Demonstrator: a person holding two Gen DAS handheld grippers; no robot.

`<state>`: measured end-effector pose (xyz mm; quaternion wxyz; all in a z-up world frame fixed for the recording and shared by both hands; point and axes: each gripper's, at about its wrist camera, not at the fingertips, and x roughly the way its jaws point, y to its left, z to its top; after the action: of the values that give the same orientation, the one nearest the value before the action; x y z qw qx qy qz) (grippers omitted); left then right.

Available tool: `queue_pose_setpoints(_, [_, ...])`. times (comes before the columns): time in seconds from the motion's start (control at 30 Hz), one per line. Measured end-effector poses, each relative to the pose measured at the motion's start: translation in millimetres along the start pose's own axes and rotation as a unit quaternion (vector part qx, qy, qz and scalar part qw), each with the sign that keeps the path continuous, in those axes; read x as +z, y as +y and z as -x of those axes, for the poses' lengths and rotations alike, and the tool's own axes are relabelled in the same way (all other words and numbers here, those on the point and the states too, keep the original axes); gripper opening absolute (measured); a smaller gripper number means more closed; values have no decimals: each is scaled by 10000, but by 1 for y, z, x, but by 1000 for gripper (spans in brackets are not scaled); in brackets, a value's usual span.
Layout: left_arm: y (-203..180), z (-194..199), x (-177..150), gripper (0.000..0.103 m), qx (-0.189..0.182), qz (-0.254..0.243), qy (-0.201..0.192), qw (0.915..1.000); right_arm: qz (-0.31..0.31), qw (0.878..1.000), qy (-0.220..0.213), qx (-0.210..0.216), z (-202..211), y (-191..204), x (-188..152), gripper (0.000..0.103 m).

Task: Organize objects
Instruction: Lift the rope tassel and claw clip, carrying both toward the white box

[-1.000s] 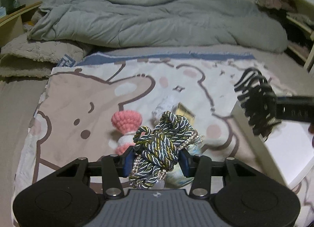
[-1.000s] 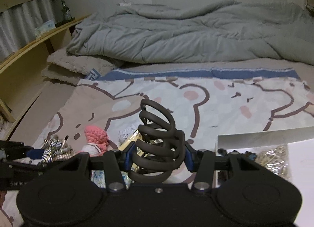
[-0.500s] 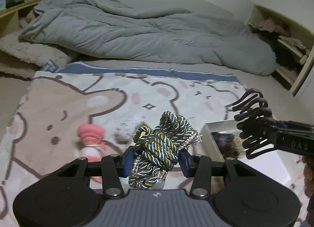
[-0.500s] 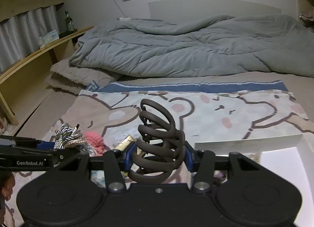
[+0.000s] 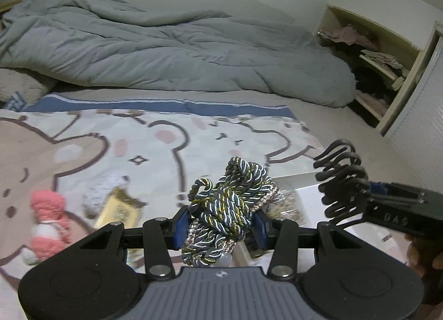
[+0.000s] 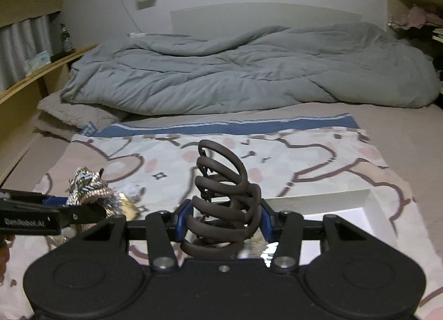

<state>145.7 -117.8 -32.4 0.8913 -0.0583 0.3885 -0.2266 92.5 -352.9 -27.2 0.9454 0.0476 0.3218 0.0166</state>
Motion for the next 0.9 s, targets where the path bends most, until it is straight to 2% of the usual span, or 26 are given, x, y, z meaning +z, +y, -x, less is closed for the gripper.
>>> queue_pose_setpoints(0.33, [-56, -39, 21, 48, -541, -204, 89, 9983, 36, 9983, 108, -571, -6, -50, -7, 50])
queue_pose_setpoints(0.53, [-88, -73, 20, 48, -841, -352, 256, 9955, 7, 9956, 271, -892, -21, -77, -12, 50])
queue_pose_setpoints(0.67, [-95, -100, 17, 48, -1175, -19, 426, 9922, -64, 9935, 378, -1073, -32, -94, -14, 50])
queue_pose_setpoints(0.77, [-99, -120, 15, 48, -1564, 365, 531, 9856, -78, 9912, 444, -1244, -37, -107, -18, 50])
queue_pose_setpoints(0.9, [-105, -143, 10, 48, -1862, 728, 668, 9775, -151, 9890, 516, -1377, -45, -121, -20, 50])
